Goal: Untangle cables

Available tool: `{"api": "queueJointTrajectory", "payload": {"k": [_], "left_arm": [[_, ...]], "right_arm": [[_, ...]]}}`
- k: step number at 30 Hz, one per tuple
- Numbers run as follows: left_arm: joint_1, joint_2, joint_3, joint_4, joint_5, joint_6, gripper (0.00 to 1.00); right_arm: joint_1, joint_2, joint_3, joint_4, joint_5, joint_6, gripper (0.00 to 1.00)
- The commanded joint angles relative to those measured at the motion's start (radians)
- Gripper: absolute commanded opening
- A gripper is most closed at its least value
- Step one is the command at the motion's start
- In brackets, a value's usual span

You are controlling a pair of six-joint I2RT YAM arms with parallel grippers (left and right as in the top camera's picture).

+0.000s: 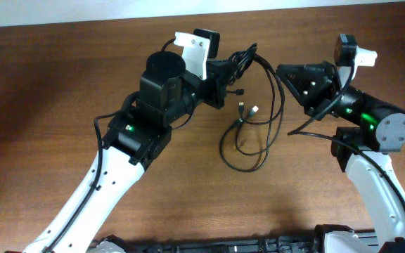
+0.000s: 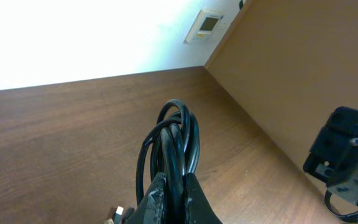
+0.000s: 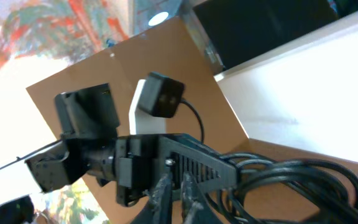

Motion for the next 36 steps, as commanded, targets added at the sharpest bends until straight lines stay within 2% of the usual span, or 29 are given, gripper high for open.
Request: {"api": "queueJointTrajectory", "payload": {"k": [1, 2, 4, 11, 15, 18, 26, 30, 36], "left_arm": [[0.0, -0.006, 0.01, 0.039, 0.007, 0.027, 0.0], [0.0, -0.006, 0.01, 0.057, 0.03, 0.027, 0.0], [0.0, -0.006, 0.01, 0.087, 0.064, 0.027, 0.0], [-0.006, -0.003, 0.01, 0.123, 0.114, 0.027, 0.0], [-0.041, 0.005, 0.01, 0.128, 0.113, 0.04, 0.0], [-0.072, 0.02, 0.01, 0.132, 0.113, 0.117, 0.0], [-0.111, 0.064, 0.01, 0.146, 0.114, 0.208, 0.0], [-0.111, 0.073, 0.01, 0.148, 0.122, 0.208, 0.0], [-0.112, 0.073, 0.01, 0.182, 0.217, 0.208, 0.0]], "right_arm": [[0.005, -0.008, 0.006, -0.091, 0.017, 0.005, 0.53], [0.005, -0.008, 0.006, -0.159, 0.019, 0.005, 0.61], [0.006, -0.008, 0.006, -0.247, 0.035, 0.005, 0.67], [0.006, -0.008, 0.006, -0.298, 0.059, 0.035, 0.69], [0.006, -0.008, 0.006, -0.297, 0.059, 0.035, 0.69], [0.006, -0.008, 0.006, -0.296, 0.059, 0.043, 0.69], [0.006, -0.008, 0.006, -0.296, 0.062, 0.042, 0.67], [0.006, -0.008, 0.006, -0.296, 0.062, 0.042, 0.61], [0.006, -0.008, 0.006, -0.296, 0.085, 0.042, 0.53]]}}
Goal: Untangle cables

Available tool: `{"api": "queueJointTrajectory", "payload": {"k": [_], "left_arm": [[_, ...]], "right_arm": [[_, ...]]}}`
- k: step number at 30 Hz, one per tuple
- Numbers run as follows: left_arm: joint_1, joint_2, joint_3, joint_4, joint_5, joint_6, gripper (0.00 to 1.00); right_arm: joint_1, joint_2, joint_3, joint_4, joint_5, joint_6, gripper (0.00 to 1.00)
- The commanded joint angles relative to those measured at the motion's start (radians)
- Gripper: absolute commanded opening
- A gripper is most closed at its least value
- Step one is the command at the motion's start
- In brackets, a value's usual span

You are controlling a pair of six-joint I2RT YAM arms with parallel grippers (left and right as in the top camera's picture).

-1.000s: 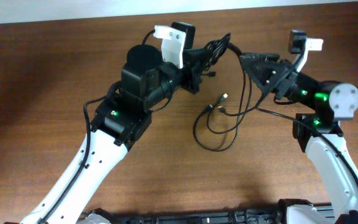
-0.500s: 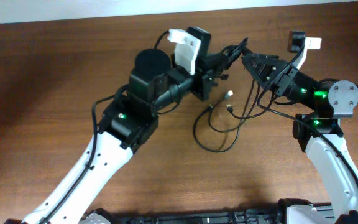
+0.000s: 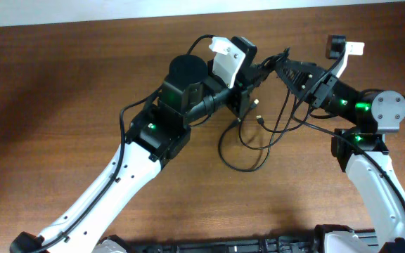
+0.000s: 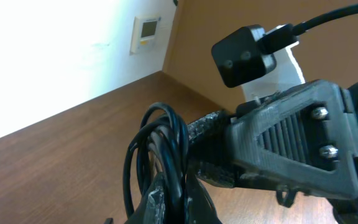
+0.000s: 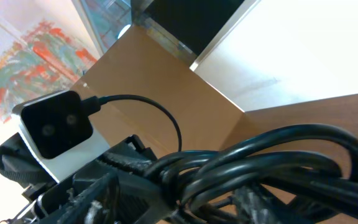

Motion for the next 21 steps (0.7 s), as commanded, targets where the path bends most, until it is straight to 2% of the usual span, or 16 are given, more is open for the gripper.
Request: {"api": "queueJointTrajectory", "payload": {"k": [1, 9, 12, 18, 21], "left_arm": [[-0.016, 0.005, 0.01, 0.013, 0.113, 0.017, 0.0], [-0.043, 0.005, 0.01, 0.024, 0.144, 0.017, 0.0], [-0.055, 0.005, 0.01, 0.025, 0.143, 0.017, 0.0], [-0.055, 0.005, 0.01, 0.025, 0.143, 0.017, 0.0], [-0.054, 0.005, 0.01, 0.026, 0.135, 0.017, 0.0]], "right_arm": [[0.006, -0.006, 0.005, 0.003, 0.034, -0.006, 0.53], [0.006, -0.006, 0.005, 0.004, 0.053, -0.007, 0.51], [0.006, -0.006, 0.005, 0.004, 0.056, -0.007, 0.33], [0.006, -0.006, 0.005, 0.004, 0.056, -0.006, 0.05], [0.006, -0.006, 0.005, 0.004, 0.055, -0.007, 0.04]]}}
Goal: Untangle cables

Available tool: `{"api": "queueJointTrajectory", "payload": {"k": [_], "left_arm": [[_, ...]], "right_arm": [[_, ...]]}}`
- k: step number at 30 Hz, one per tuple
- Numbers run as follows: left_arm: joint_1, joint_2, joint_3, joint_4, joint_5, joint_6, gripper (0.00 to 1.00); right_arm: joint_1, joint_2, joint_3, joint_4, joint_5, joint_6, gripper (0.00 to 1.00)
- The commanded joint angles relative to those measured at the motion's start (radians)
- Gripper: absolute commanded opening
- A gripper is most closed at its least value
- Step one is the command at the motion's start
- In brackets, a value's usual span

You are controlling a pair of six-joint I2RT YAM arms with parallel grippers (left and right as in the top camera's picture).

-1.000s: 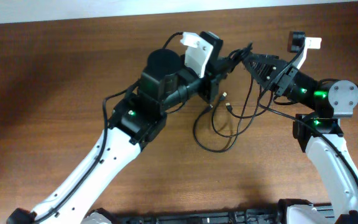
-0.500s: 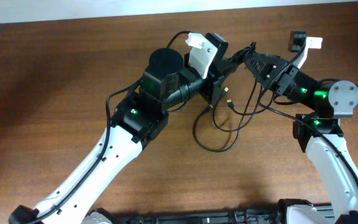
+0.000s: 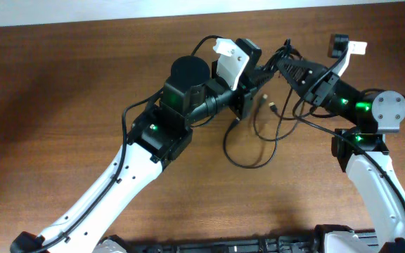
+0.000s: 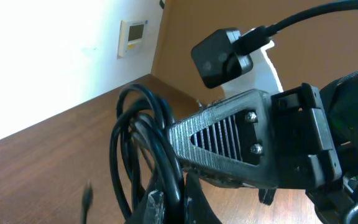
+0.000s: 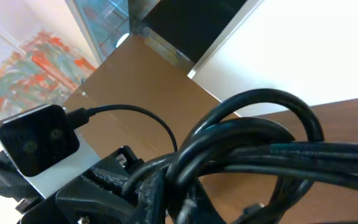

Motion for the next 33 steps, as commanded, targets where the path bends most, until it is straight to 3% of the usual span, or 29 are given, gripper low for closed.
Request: {"api": "queueJointTrajectory", "payload": {"k": [1, 7, 13, 18, 28, 33], "left_arm": [[-0.038, 0.005, 0.01, 0.006, 0.098, 0.016, 0.0], [-0.038, 0.005, 0.01, 0.002, -0.002, 0.017, 0.0], [-0.036, 0.005, 0.01, -0.077, -0.199, 0.025, 0.0], [-0.036, 0.005, 0.01, -0.156, -0.217, 0.237, 0.0], [-0.036, 0.005, 0.01, -0.227, -0.504, 0.249, 0.0], [-0.036, 0.005, 0.008, -0.246, -0.634, 0.438, 0.0]], "right_arm": [[0.008, -0.006, 0.005, 0.004, 0.023, -0.014, 0.04], [0.007, -0.006, 0.005, 0.12, -0.006, -0.004, 0.04], [0.006, -0.006, 0.005, 0.217, -0.007, 0.036, 0.04], [0.007, -0.006, 0.005, 0.222, -0.006, 0.05, 0.04], [0.007, -0.006, 0.005, 0.297, -0.011, 0.114, 0.04], [0.006, -0.006, 0.005, 0.296, -0.014, 0.147, 0.04]]}}
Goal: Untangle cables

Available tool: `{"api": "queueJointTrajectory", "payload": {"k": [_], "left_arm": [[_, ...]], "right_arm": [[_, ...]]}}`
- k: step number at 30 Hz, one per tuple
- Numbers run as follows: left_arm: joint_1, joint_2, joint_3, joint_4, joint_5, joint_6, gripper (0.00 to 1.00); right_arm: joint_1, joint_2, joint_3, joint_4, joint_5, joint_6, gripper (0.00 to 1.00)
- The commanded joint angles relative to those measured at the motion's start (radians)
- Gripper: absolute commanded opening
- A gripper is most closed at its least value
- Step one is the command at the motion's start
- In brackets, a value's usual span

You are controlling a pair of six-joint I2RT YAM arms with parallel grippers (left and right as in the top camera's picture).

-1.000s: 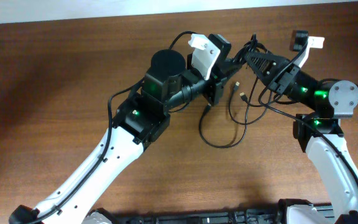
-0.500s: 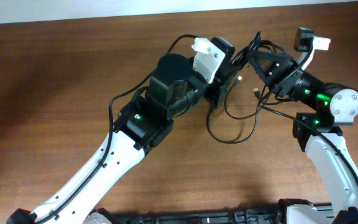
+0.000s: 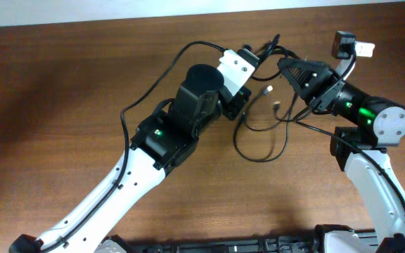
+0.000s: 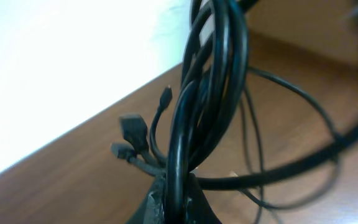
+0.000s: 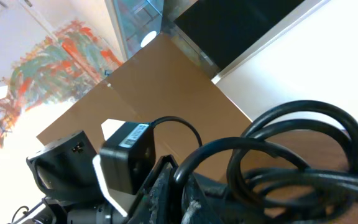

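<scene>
A tangle of black cables point(image 3: 267, 50) hangs between the two grippers, and its loose loops point(image 3: 261, 143) lie on the wooden table point(image 3: 62, 105). Two small connectors point(image 3: 268, 90) dangle below it. My left gripper point(image 3: 249, 59) is shut on one thick black strand; in the left wrist view the bundle point(image 4: 211, 81) rises from the shut fingertips point(image 4: 174, 198), with plug ends point(image 4: 133, 128) beside it. My right gripper point(image 3: 287, 67) is shut on a curved black strand point(image 5: 253, 144) at its fingertips point(image 5: 178, 186), close to the right of the left gripper.
The left arm's white wrist camera mount point(image 3: 235, 67) sits just left of the tangle and shows in the right wrist view as a black box point(image 5: 127, 159). A white wall edge point(image 3: 118, 17) borders the table's far side.
The left wrist has turned and moved slightly left, so its view now shows the bundle against table and wall. The right gripper has shifted a little right. The loose loops slid rightward.
At first my left gripper held the bundle up while the right gripper stood apart at the right. Then the right gripper was at the bundle with its fingers spread around the strands. Then it was shut on them. Now both hold, slightly further apart.
</scene>
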Motion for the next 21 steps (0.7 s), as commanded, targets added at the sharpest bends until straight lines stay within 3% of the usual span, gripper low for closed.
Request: {"api": "queueJointTrajectory", "payload": {"k": [1, 5, 6, 7, 8, 9, 11, 21], "left_arm": [[0.011, 0.014, -0.008, -0.019, -0.187, 0.191, 0.0], [0.011, 0.014, -0.008, -0.014, -0.187, 0.207, 0.0], [0.011, 0.014, -0.008, -0.013, -0.187, 0.207, 0.0], [0.011, 0.014, -0.008, -0.013, -0.187, 0.207, 0.0], [0.011, 0.014, -0.008, -0.011, -0.187, 0.207, 0.0], [0.011, 0.014, -0.008, -0.007, -0.187, 0.207, 0.0], [0.011, 0.014, -0.008, 0.01, -0.187, 0.206, 0.0], [0.01, 0.013, -0.008, 0.105, -0.135, 0.173, 0.0]], "right_arm": [[0.006, -0.022, 0.012, 0.022, 0.005, 0.027, 0.04], [0.005, -0.022, 0.012, 0.007, -0.01, 0.026, 0.06], [0.005, -0.022, 0.012, 0.005, -0.013, 0.027, 0.12], [0.005, -0.021, 0.012, 0.004, -0.015, 0.026, 0.21], [0.005, -0.02, 0.012, -0.005, -0.018, 0.026, 0.41], [0.005, -0.02, 0.012, -0.017, -0.018, 0.026, 0.54], [0.005, -0.02, 0.012, -0.059, -0.025, 0.006, 0.69], [0.005, -0.019, 0.012, -0.253, -0.029, -0.054, 0.73]]}}
